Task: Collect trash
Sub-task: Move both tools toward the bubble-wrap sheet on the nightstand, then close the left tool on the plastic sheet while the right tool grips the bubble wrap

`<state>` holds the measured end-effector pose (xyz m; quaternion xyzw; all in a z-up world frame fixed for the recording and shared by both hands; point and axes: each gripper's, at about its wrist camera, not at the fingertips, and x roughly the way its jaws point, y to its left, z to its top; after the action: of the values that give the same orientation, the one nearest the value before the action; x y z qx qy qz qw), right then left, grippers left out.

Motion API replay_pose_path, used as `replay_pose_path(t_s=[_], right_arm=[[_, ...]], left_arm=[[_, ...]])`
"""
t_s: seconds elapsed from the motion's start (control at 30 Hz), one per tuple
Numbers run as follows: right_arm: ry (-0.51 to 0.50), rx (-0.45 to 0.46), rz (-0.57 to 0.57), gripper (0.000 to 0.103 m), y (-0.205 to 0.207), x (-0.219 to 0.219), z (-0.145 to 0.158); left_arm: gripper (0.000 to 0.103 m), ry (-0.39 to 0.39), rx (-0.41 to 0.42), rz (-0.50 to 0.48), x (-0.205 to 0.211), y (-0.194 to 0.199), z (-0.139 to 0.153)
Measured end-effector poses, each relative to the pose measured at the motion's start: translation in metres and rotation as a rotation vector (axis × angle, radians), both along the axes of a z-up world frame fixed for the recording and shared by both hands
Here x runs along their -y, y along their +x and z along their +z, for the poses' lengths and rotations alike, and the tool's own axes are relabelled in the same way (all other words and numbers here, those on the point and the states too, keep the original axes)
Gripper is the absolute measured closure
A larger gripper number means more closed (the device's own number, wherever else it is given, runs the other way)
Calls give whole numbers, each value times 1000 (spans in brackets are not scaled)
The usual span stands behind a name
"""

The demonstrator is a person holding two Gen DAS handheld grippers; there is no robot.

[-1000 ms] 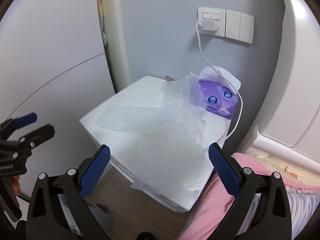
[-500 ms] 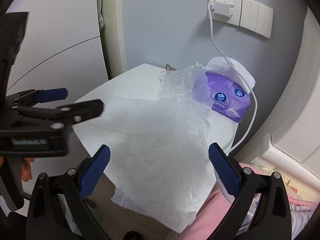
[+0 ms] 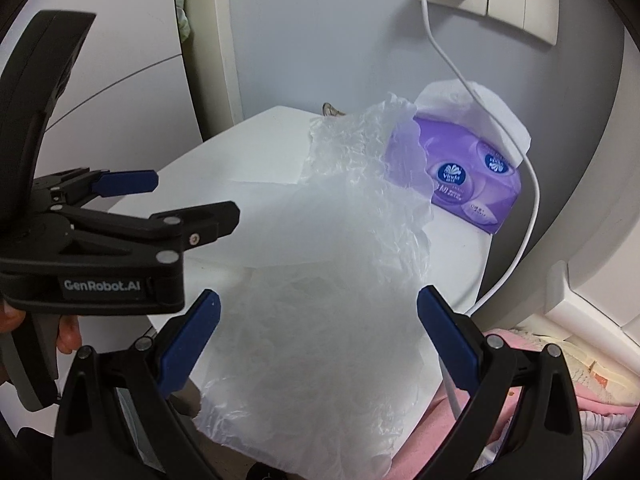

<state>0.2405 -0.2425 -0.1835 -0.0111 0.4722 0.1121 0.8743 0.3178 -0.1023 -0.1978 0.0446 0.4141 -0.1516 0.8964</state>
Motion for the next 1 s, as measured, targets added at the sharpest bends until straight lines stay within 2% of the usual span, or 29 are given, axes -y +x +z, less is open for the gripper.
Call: replay_pose_path(t_s=[0.27,0.47,1.0], right_arm=[[1,-39,-10,7,13,2,-14],[3,-57,-2,7,16,0,-20],[17,-95,-17,7,21,6,-37]], left_arm=[[6,-10,-37,-27,10,22,-15],[6,18,-61,-68,18,28,-27],[6,13,-104,-62,19,45,-48]])
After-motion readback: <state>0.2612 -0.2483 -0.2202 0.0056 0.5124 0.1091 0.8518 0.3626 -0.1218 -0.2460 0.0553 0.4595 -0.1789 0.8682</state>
